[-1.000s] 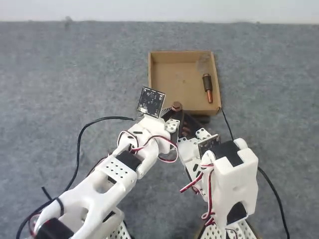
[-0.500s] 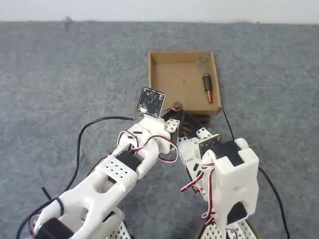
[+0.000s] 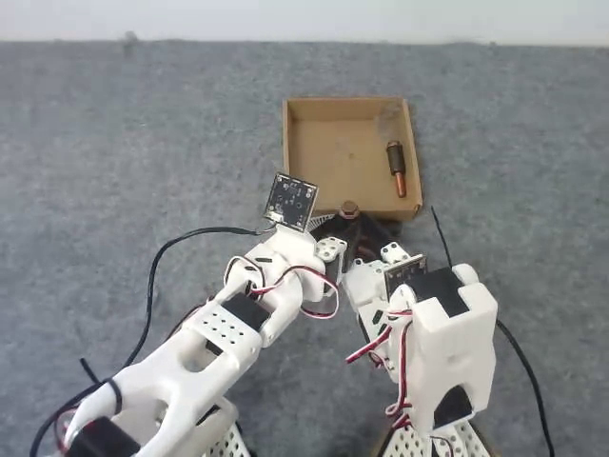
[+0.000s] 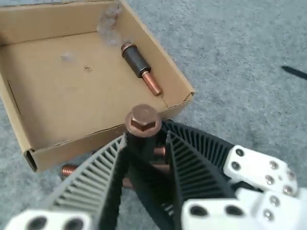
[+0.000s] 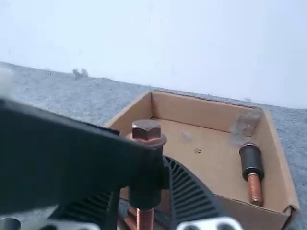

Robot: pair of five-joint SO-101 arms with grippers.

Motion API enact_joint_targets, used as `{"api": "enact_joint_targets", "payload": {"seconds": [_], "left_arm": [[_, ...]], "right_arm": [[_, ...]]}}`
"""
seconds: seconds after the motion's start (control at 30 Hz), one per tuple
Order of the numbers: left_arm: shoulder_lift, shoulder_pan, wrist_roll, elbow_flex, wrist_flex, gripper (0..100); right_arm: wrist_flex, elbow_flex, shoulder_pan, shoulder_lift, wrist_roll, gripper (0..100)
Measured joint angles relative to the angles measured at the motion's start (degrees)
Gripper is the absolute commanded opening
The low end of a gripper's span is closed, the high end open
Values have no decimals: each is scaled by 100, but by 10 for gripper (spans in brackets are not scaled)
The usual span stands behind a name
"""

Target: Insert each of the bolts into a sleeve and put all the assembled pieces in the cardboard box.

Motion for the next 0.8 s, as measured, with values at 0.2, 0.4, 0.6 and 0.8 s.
{"api": "enact_joint_targets", "payload": {"seconds": [0.2, 0.4, 0.6, 0.8], "left_arm": [[0, 0, 0, 0, 0, 115], [-167, 26, 79, 70, -202, 115], [-1257, 70, 158, 642, -281, 115], [-2101, 62, 158, 958, -281, 115]], "right_arm": [[0, 0, 0, 0, 0, 6], [0, 0, 9, 0, 0, 6], [0, 0, 132, 0, 0, 6], [0, 0, 123, 0, 0, 6]]}}
